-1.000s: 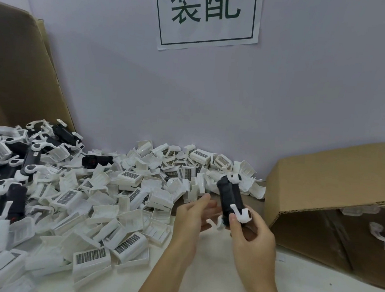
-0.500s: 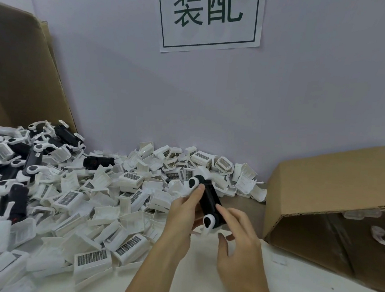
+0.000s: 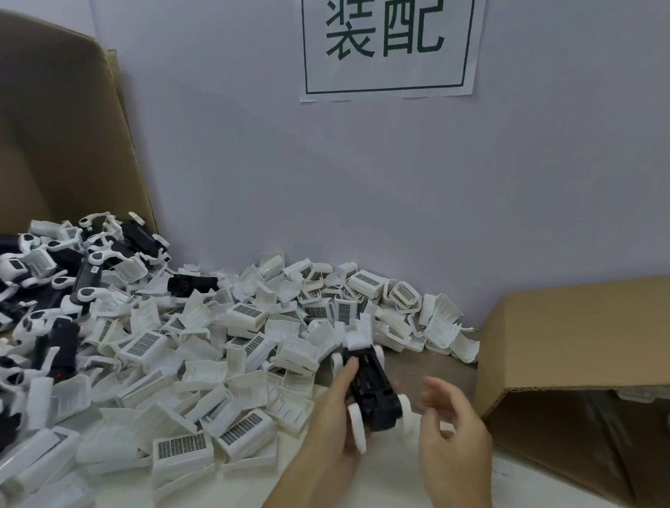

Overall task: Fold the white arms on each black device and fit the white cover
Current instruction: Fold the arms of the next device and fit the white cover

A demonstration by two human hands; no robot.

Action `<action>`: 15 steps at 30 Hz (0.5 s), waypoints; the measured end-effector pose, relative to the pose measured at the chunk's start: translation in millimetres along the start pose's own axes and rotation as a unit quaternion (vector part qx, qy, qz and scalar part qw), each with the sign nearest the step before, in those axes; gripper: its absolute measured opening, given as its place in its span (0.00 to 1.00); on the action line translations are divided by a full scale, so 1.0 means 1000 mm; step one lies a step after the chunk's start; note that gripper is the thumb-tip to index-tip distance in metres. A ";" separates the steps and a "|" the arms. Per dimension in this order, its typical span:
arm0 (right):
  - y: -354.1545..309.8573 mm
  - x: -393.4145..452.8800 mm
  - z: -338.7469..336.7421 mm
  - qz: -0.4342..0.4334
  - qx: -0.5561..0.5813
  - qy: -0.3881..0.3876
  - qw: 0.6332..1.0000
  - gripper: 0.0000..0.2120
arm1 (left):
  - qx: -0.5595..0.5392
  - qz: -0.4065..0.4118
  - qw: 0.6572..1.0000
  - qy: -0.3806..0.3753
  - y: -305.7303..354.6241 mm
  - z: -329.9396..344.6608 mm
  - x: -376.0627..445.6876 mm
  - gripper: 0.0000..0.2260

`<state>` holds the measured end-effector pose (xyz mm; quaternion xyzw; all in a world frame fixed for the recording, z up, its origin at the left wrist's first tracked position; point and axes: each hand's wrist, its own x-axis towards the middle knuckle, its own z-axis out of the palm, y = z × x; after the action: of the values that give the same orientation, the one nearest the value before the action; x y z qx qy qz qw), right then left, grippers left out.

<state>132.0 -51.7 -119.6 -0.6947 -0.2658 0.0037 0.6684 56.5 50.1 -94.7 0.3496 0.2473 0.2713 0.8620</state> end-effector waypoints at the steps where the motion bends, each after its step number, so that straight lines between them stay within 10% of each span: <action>1: -0.001 0.001 0.000 0.005 -0.004 -0.001 1.000 0.22 | -0.013 -0.005 1.000 -0.005 -0.003 -0.002 -0.001 0.25; 15: -0.030 0.004 0.004 -0.069 -0.018 0.002 0.997 0.18 | 0.093 0.123 0.987 0.053 -0.001 -0.013 0.012 0.16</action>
<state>123.5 -47.9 -90.5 -0.6865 -0.3120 -0.0484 0.6551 57.3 63.0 -106.9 0.4408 0.2721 0.3691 0.7716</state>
